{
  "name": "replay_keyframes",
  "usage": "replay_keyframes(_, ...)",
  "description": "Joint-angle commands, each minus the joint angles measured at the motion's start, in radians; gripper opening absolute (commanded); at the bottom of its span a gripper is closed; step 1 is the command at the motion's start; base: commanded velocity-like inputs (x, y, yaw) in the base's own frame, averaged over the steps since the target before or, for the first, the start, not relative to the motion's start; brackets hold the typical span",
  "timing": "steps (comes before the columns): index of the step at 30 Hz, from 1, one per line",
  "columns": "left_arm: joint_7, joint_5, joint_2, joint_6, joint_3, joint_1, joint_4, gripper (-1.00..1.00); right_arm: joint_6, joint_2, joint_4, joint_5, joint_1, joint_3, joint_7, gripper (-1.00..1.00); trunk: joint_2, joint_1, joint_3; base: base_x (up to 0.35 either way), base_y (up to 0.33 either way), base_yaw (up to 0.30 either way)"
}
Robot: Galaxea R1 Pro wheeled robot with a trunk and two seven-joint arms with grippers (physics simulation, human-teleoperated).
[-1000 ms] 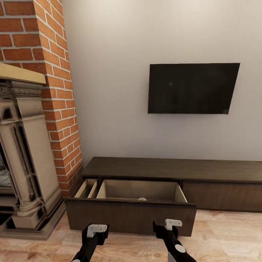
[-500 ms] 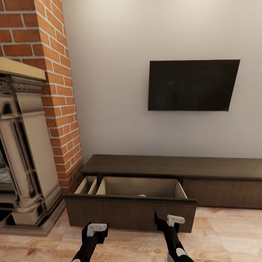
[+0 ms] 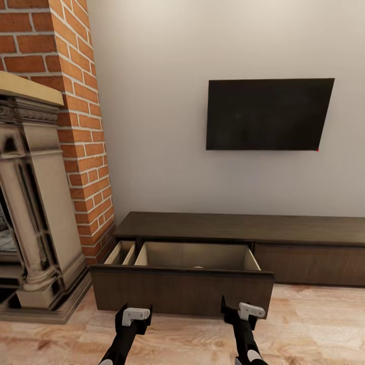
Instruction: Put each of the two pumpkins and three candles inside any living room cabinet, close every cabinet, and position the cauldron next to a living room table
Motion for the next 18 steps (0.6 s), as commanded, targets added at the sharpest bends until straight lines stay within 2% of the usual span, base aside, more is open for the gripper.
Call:
replay_keyframes(1, 0.009, -0.006, 0.002, -0.010, -0.007, -0.001, -0.002, 1.00, -0.003, 0.000, 0.001, -0.008, -0.001, 0.009, -0.005, 1.00, -0.008, 0.004, -0.004, 0.000, 0.000, 0.000)
replay_keyframes(2, 0.011, -0.023, 0.002, -0.024, -0.005, 0.000, -0.004, 1.00, -0.003, 0.001, 0.002, -0.009, -0.001, 0.009, -0.005, 1.00, -0.015, 0.008, -0.007, 0.000, 0.000, 0.000)
replay_keyframes(6, 0.013, -0.046, 0.003, -0.049, -0.001, 0.001, -0.009, 1.00, 0.000, 0.004, 0.003, -0.009, -0.001, 0.011, -0.006, 1.00, -0.043, 0.023, -0.020, 0.000, 0.000, 0.000)
replay_keyframes(9, 0.013, -0.051, 0.004, -0.059, -0.001, 0.002, -0.012, 1.00, 0.005, 0.004, 0.004, -0.007, -0.001, 0.012, -0.005, 1.00, -0.064, 0.034, -0.029, 0.000, 0.000, 0.000)
replay_keyframes(18, 0.013, -0.054, 0.005, -0.078, 0.001, 0.004, -0.034, 1.00, 0.011, 0.002, 0.005, 0.000, -0.001, 0.017, 0.002, 1.00, -0.066, 0.038, -0.064, 0.000, 0.000, 0.000)
